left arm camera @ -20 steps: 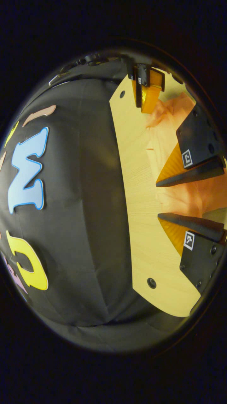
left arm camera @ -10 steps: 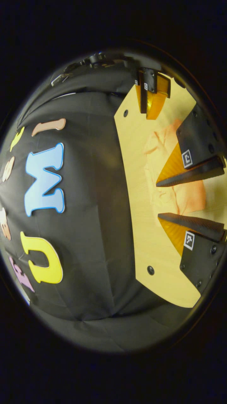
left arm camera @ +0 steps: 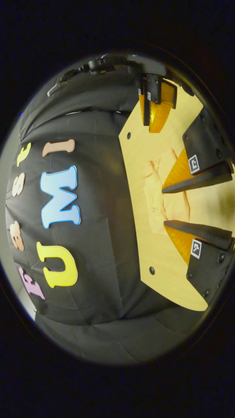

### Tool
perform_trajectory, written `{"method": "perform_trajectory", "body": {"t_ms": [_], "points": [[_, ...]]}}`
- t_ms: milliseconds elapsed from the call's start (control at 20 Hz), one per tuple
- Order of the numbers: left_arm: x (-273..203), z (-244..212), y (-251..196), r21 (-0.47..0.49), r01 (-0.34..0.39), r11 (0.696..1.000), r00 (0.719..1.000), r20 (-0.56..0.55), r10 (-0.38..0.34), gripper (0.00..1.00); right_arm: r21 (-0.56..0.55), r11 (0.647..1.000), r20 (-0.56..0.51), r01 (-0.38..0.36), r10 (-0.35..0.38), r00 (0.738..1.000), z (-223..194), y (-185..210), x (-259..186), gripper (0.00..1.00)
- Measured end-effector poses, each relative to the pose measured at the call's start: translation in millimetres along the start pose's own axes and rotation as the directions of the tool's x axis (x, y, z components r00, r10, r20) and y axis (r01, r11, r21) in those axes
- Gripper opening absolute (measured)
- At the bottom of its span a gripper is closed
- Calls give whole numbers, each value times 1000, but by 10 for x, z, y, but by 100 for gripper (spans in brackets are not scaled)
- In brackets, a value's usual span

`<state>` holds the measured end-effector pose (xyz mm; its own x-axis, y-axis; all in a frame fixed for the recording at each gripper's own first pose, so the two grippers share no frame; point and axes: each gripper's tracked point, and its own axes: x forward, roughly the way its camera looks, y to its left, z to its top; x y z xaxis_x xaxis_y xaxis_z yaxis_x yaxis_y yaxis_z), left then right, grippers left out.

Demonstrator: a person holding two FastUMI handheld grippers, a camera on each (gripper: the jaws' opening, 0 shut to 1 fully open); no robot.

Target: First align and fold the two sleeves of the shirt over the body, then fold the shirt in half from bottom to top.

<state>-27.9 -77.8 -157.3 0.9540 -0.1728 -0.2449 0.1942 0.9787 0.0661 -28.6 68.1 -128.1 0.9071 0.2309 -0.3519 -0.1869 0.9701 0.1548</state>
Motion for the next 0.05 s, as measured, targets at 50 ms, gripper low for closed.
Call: {"method": "perform_trajectory", "body": {"t_ms": [50], "points": [[-99, -13, -43, 2, 8, 1000, 1000, -1, -8, 63, 6, 1000, -1, -1, 1, 1000, -28, 30, -105, 37]]}}
